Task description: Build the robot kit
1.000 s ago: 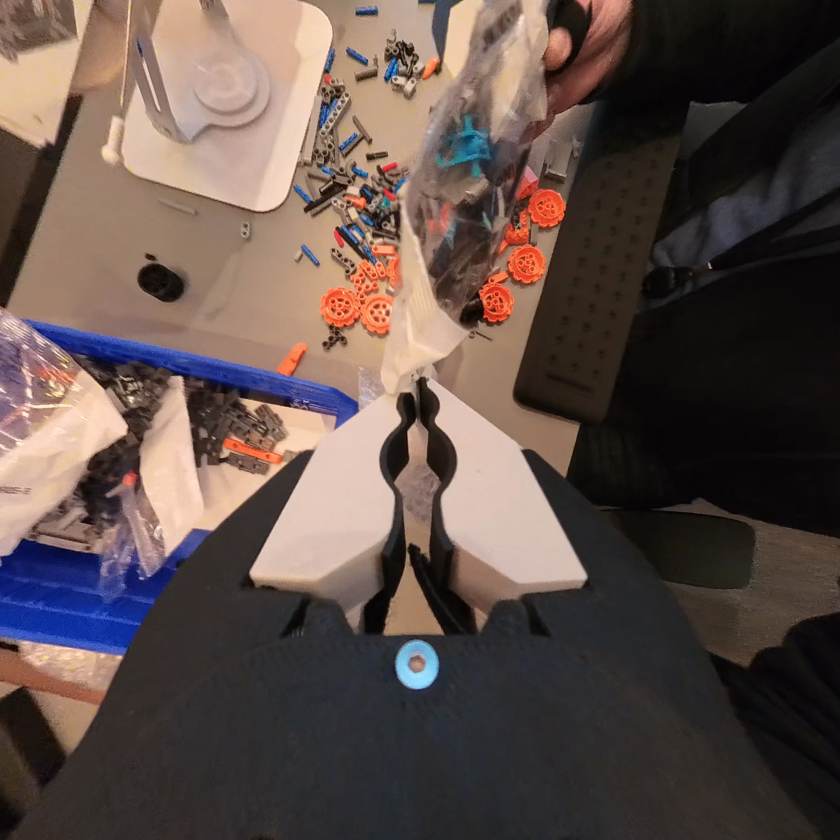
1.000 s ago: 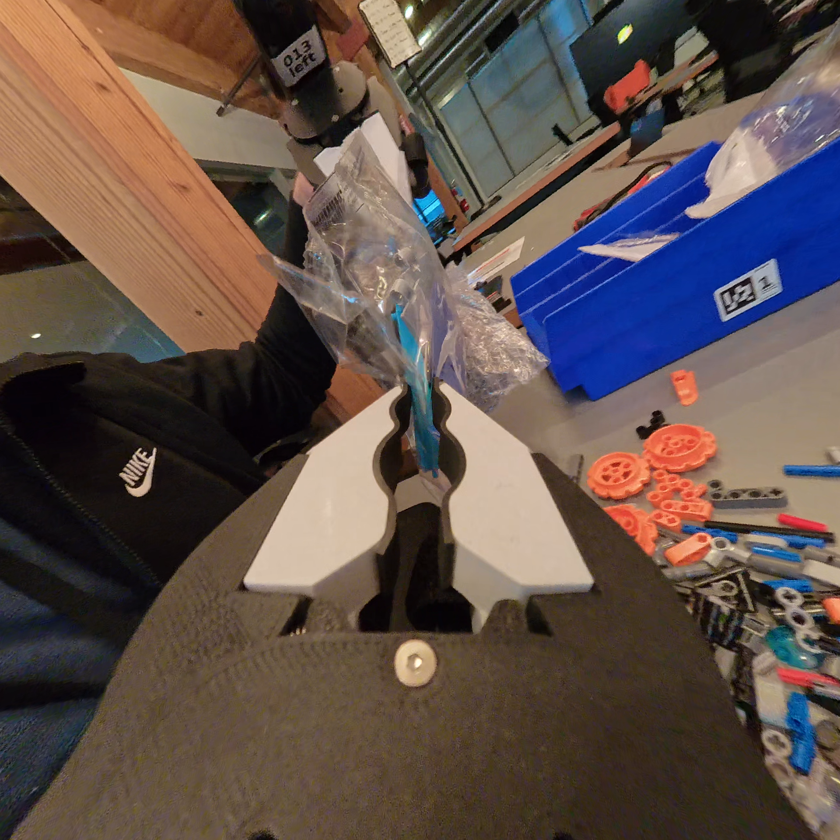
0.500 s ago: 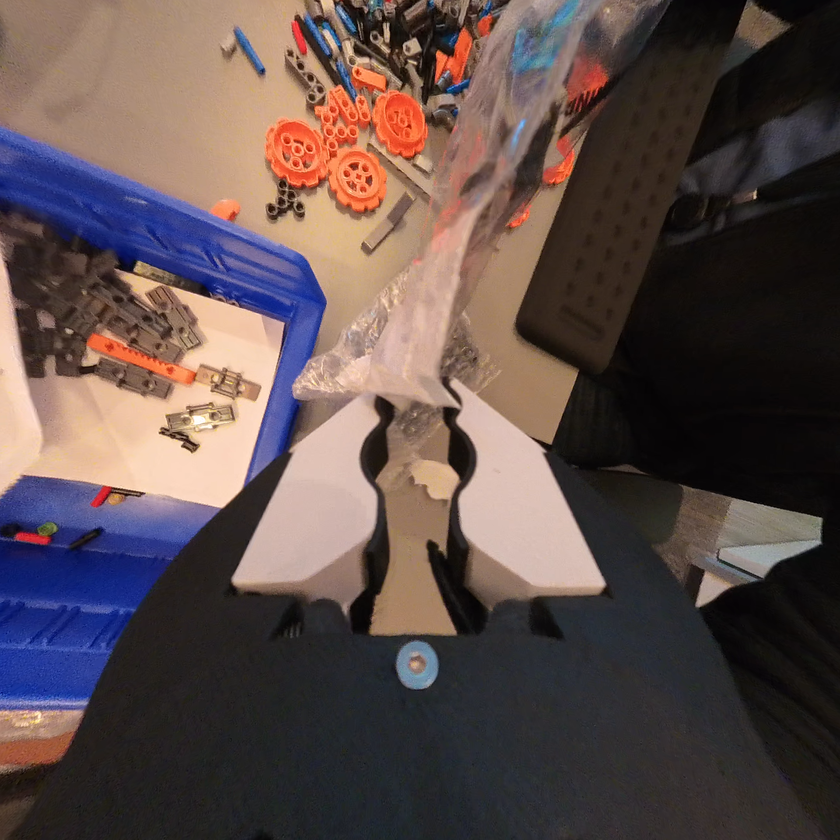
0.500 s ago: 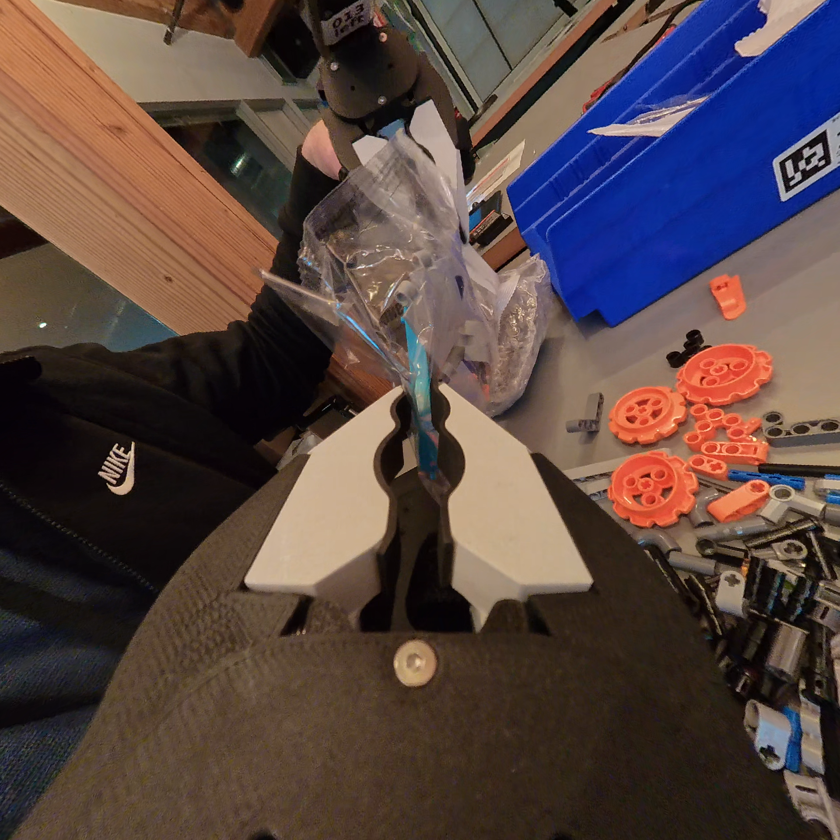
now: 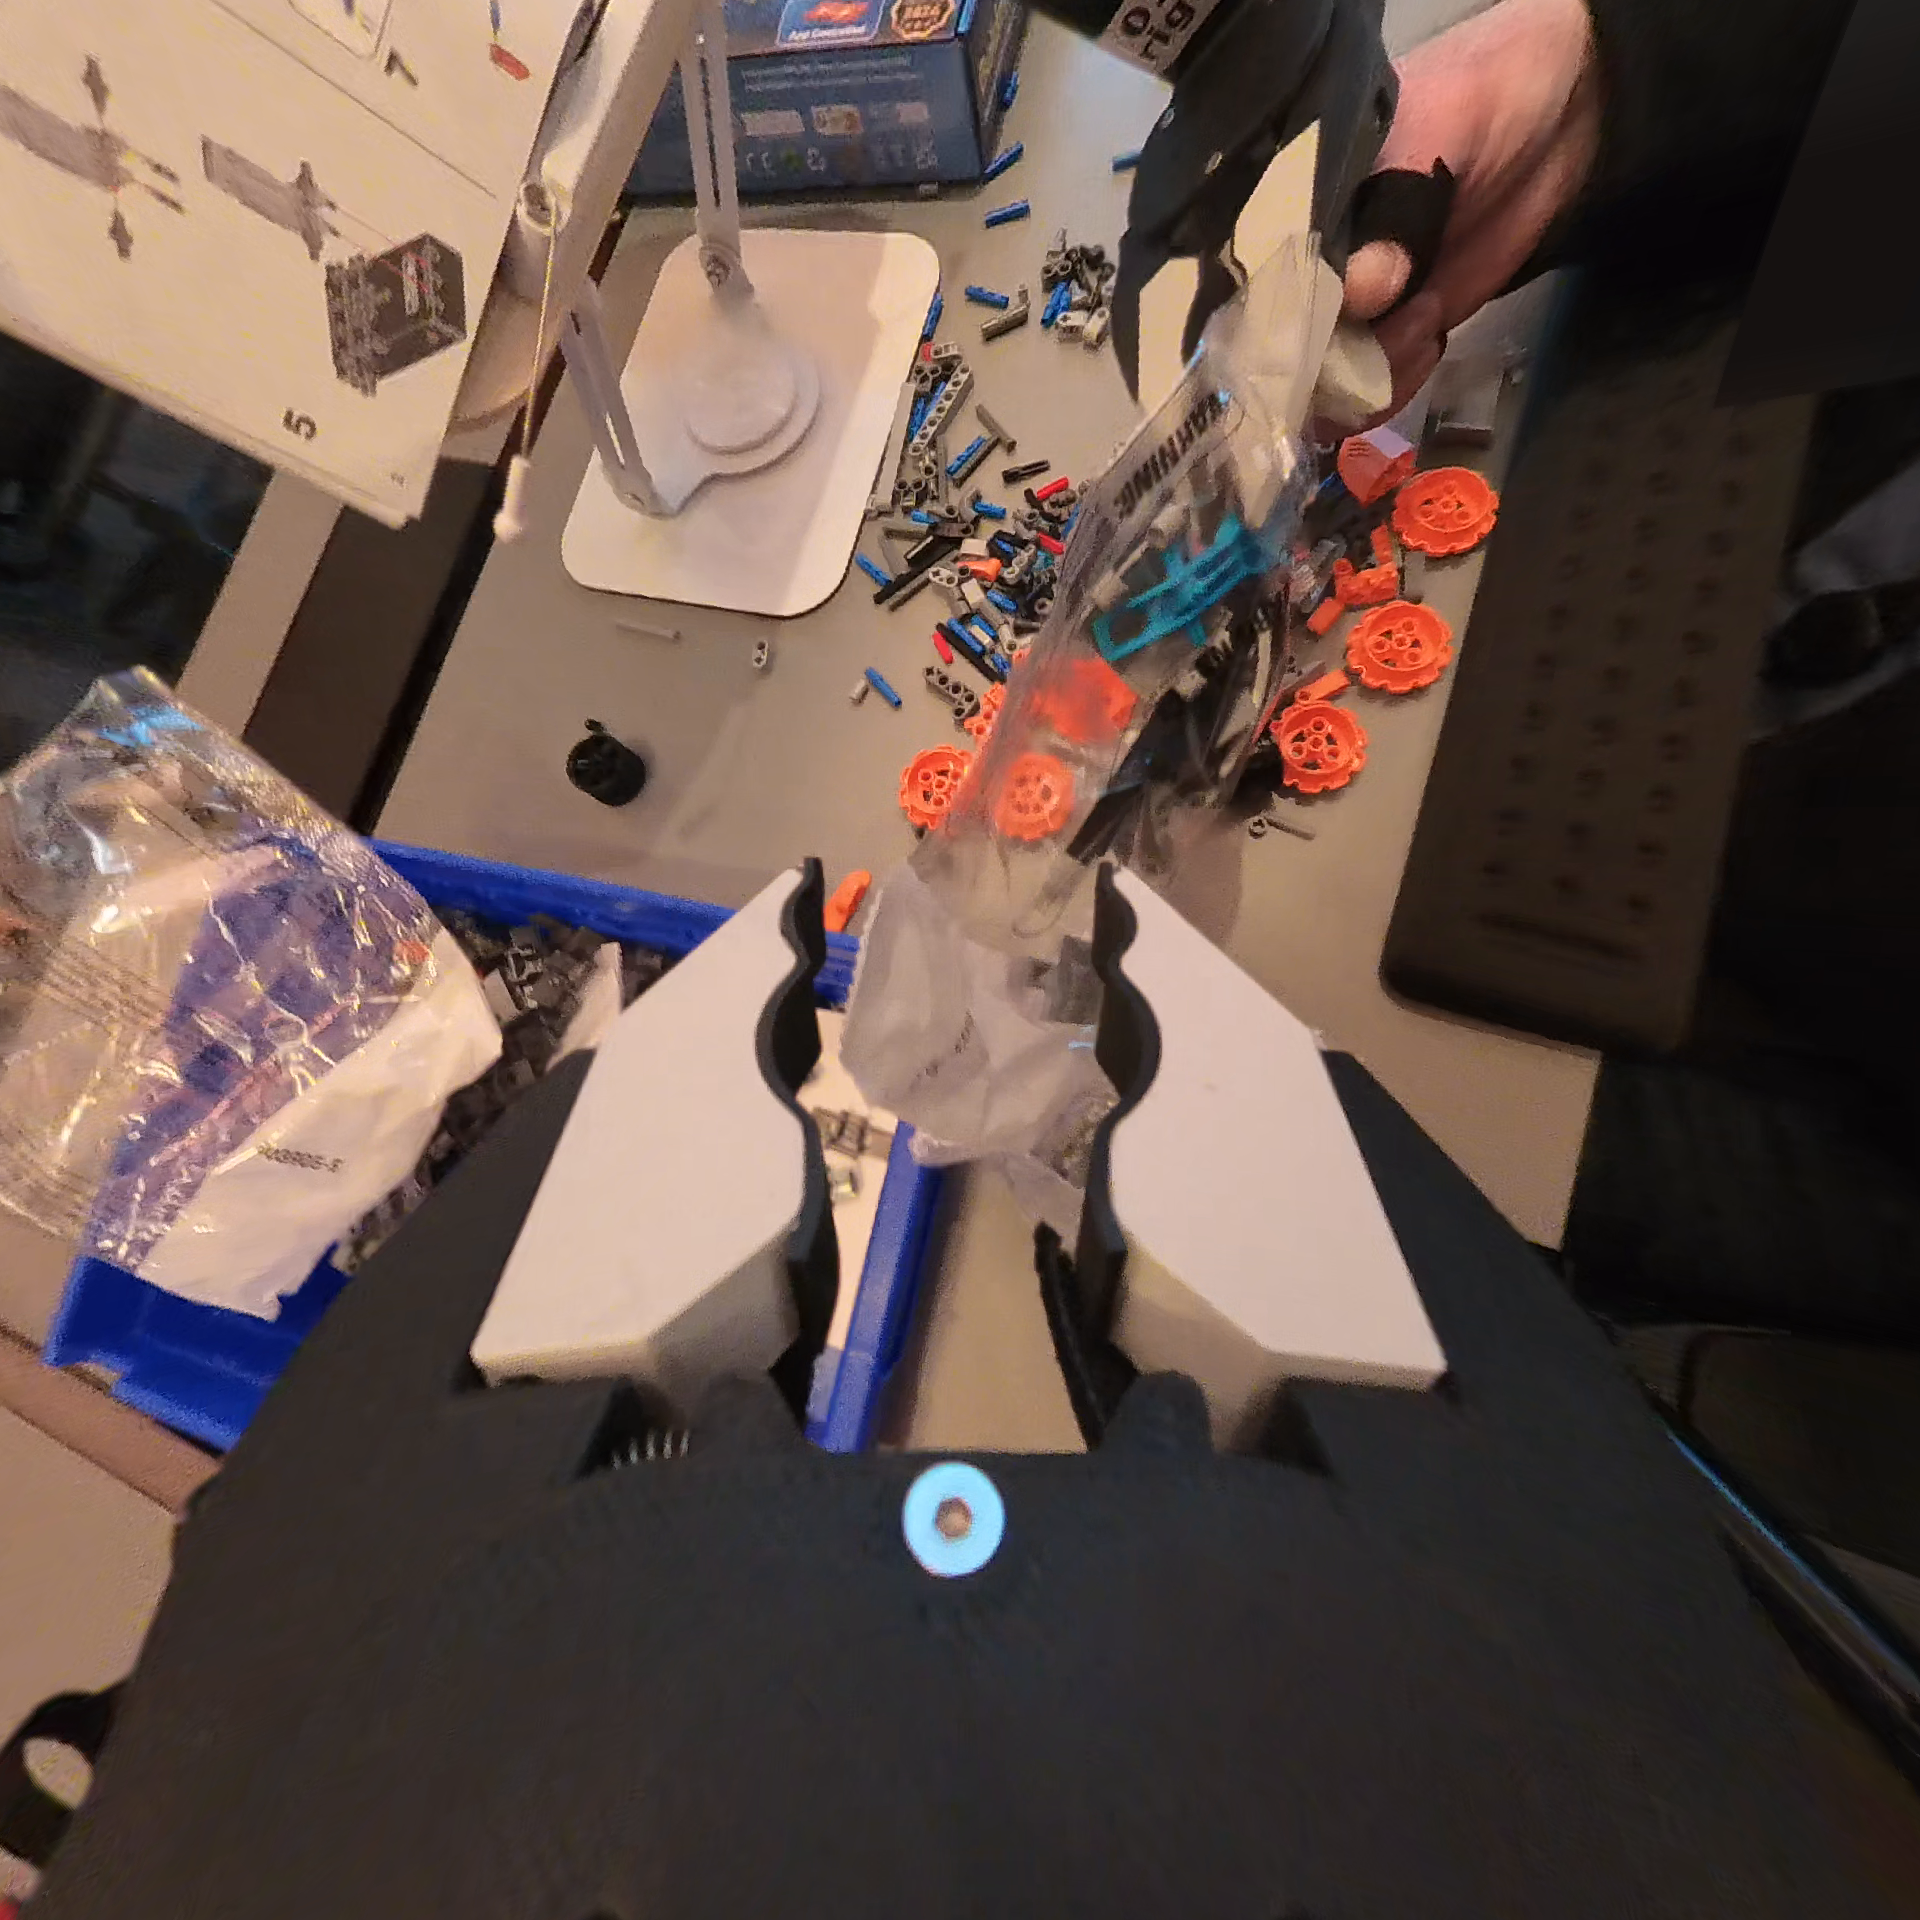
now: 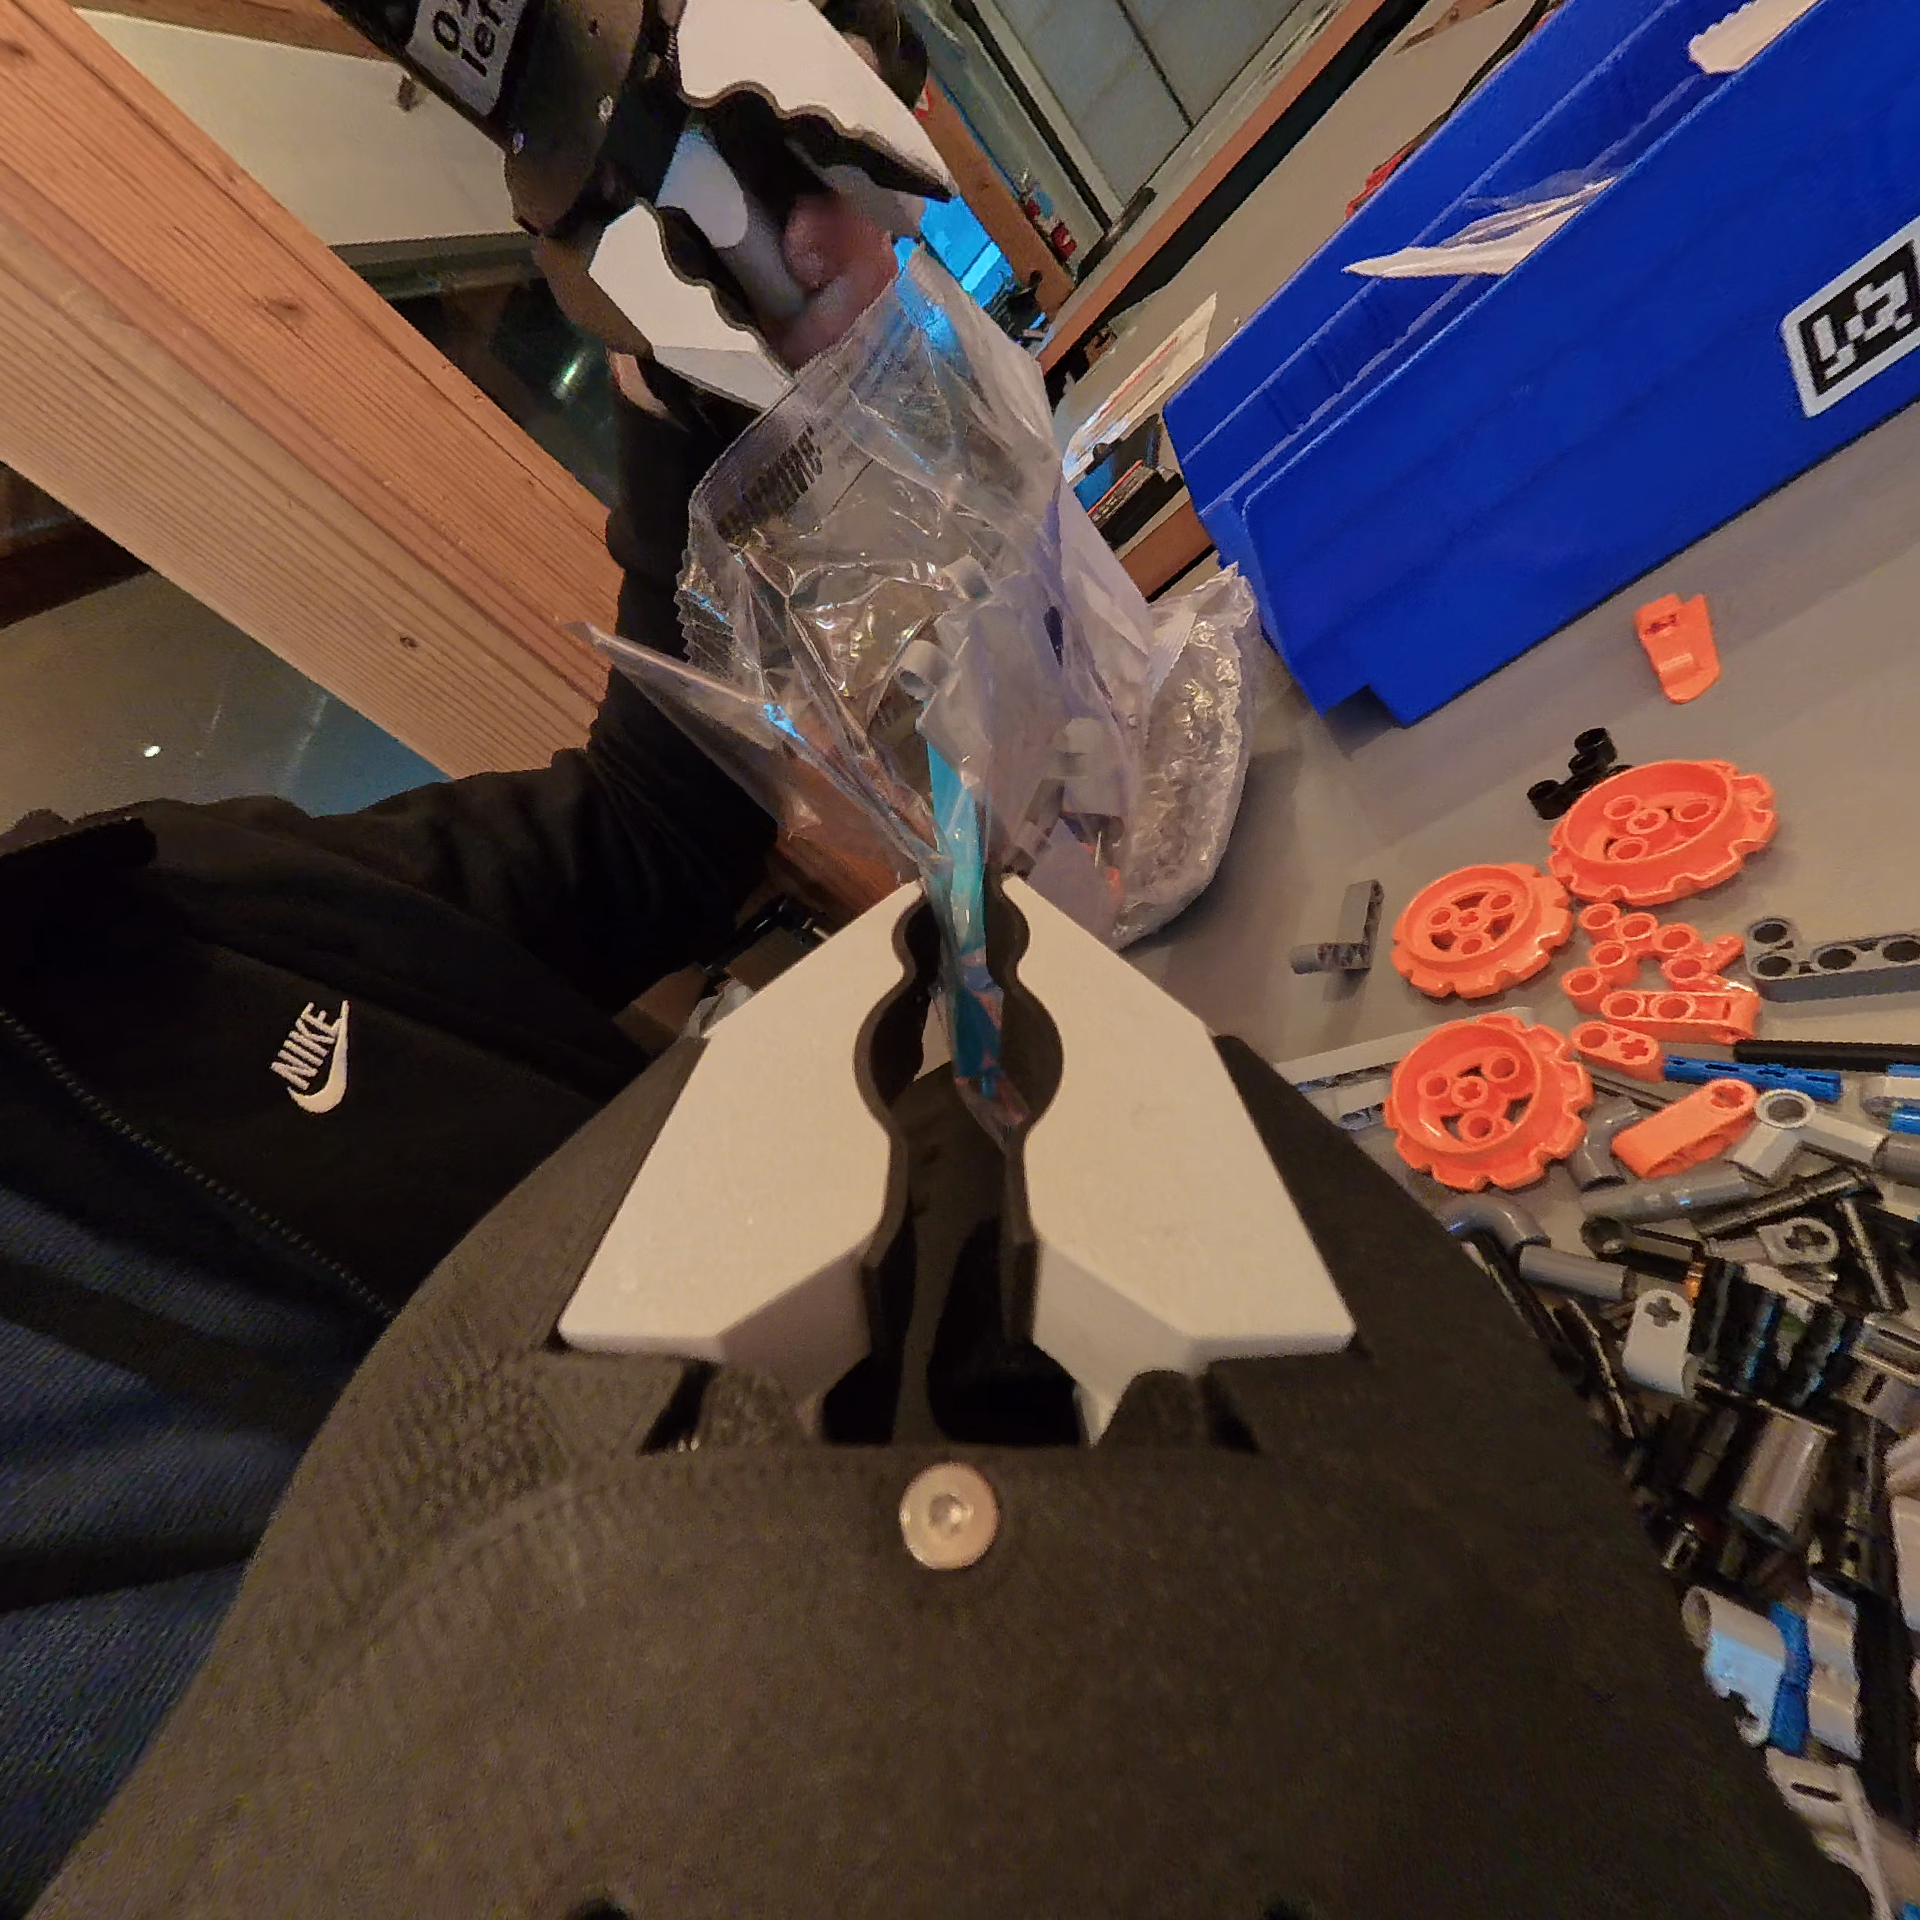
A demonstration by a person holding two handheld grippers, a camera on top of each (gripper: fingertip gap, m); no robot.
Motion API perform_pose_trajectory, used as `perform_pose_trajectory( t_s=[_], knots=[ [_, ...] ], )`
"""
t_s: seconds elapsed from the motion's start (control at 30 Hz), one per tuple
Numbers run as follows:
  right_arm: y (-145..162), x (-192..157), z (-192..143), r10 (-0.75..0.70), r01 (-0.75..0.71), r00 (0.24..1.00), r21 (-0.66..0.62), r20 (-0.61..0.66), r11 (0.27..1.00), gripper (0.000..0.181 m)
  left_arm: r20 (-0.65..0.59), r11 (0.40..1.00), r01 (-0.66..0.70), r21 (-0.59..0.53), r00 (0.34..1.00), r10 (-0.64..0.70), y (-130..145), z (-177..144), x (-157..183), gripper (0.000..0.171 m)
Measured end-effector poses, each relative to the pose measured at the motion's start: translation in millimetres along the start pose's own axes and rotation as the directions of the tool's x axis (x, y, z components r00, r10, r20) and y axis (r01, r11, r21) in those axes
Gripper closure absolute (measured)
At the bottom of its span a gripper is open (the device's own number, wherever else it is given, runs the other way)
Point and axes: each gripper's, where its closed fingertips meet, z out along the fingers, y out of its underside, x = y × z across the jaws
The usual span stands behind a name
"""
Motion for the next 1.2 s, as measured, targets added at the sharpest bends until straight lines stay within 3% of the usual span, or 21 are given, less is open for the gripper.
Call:
perform_pose_trajectory(
  t_s=[0.07, 0.17, 0.37, 0.5, 0.6, 0.73, 0.83, 0.93, 1.03, 1.1, 1.17, 1.2],
  knots=[
    [1.3, 1.5, 0.4, 0.003, -0.003, 1.0, -0.003, -0.003, 1.0, 0.175, 0.045, 1.0, -0.02, 0.004, 0.999, 0.02, -4.0, 6.1, -8.1, 0.131],
    [1.5, 3.0, -0.3, -0.001, 0.001, 1.0, 0.0, -0.009, 1.0, 0.175, 0.04, 0.997, -0.034, -0.067, 0.999, 0.037, 8.9, 13.8, -12.0, 0.163],
    [-2.0, 4.5, -4.0, -0.001, 0.001, 1.0, 0.015, -0.011, 1.0, 0.174, 0.016, 0.998, 0.059, 0.008, 0.998, -0.059, 17.8, -2.6, -22.7, 0.15],
    [-0.5, 6.2, -1.1, -0.013, 0.013, 1.0, -0.008, -0.025, 1.0, 0.174, 0.034, 0.997, -0.044, 0.062, 0.999, 0.042, -12.4, -0.1, -8.1, 0.143],
    [1.5, 5.7, 2.3, -0.054, 0.051, 0.997, -0.042, -0.054, 0.998, 0.174, 0.04, 0.987, -0.157, -0.028, 0.987, 0.158, -27.5, 22.1, 4.8, 0.145],
    [4.0, 6.7, 3.0, -0.1, 0.095, 0.991, -0.067, -0.086, 0.993, 0.173, 0.006, 0.96, -0.221, -0.17, 0.974, 0.225, -19.9, 48.3, 7.5, 0.171],
    [1.8, 5.6, -2.3, -0.192, 0.179, 0.973, -0.103, -0.128, 0.978, 0.142, -0.024, 0.959, -0.196, -0.203, 0.98, 0.195, -12.9, 58.2, 4.6, 0.171],
    [-15.0, -1.8, -14.1, -0.39, 0.366, 0.893, -0.143, -0.223, 0.919, 0.131, -0.039, 0.962, -0.194, -0.192, 0.981, 0.19, -13.7, 62.0, 7.0, 0.171],
    [-37.3, -15.3, -19.4, -0.509, 0.49, 0.816, -0.14, -0.273, 0.86, 0.134, -0.071, 0.969, -0.183, -0.168, 0.982, 0.173, -16.5, 64.0, 13.5, 0.171],
    [-44.7, -6.5, -17.7, -0.585, 0.544, 0.734, -0.216, -0.346, 0.811, 0.144, -0.092, 0.971, -0.179, -0.16, 0.982, 0.166, -17.1, 65.6, 17.4, 0.171],
    [-42.5, 0.8, -8.8, -0.655, 0.581, 0.669, -0.303, -0.35, 0.755, 0.175, -0.101, 0.973, -0.173, -0.15, 0.982, 0.159, -19.2, 67.1, 20.2, 0.171],
    [-39.9, 5.3, -4.4, -0.679, 0.586, 0.648, -0.343, -0.346, 0.734, 0.179, -0.112, 0.976, -0.166, -0.141, 0.982, 0.151, -20.4, 67.7, 22.8, 0.171]
  ],
)
